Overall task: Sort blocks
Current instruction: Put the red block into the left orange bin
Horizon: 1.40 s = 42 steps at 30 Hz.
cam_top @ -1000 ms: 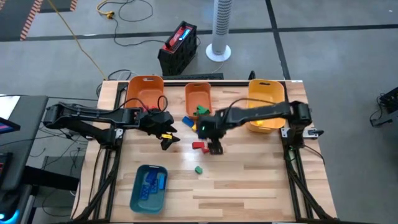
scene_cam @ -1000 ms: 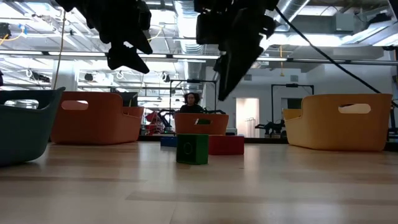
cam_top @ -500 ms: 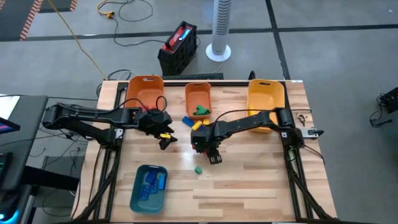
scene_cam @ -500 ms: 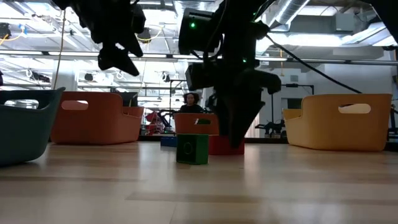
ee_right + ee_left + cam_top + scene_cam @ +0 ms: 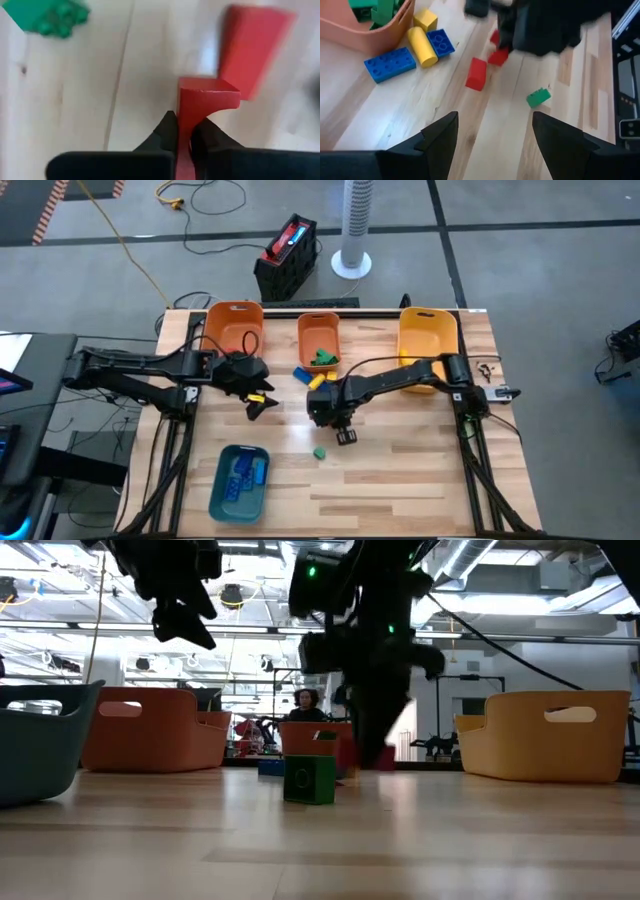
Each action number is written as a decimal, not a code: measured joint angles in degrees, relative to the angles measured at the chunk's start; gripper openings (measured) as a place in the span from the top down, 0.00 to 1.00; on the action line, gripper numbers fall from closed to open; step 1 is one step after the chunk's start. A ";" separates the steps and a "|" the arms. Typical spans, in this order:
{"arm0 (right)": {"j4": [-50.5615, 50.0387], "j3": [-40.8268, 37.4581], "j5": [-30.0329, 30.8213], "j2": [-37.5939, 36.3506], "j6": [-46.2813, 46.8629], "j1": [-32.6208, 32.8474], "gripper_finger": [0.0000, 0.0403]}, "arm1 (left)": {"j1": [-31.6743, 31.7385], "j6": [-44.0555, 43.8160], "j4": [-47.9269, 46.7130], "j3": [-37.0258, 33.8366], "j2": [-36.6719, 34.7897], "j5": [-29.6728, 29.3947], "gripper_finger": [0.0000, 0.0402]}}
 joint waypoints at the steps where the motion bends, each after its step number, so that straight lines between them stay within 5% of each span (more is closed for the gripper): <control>1: 0.09 0.00 0.02 -1.09 0.61 -0.42 0.93 | -0.05 0.14 -0.40 0.00 0.04 0.00 0.38; 7: 5.10 0.00 1.81 -8.54 3.14 -2.46 0.91 | -0.05 -0.44 0.74 0.00 0.47 -0.02 0.38; 16: 21.40 0.02 1.58 -17.26 6.33 -4.32 0.90 | -1.36 9.04 15.91 0.00 0.47 -4.08 0.38; 22: 21.85 0.02 1.54 -18.31 6.48 -3.96 0.90 | -1.49 16.11 20.67 0.02 0.47 -8.59 0.38; 36: 26.29 0.02 0.85 -18.31 5.39 -2.42 0.90 | -1.59 21.23 25.18 -0.04 3.78 -5.49 0.33; 42: 26.21 0.02 -0.03 -18.31 5.41 -2.40 0.90 | -1.78 22.99 28.94 0.07 5.02 -4.64 0.41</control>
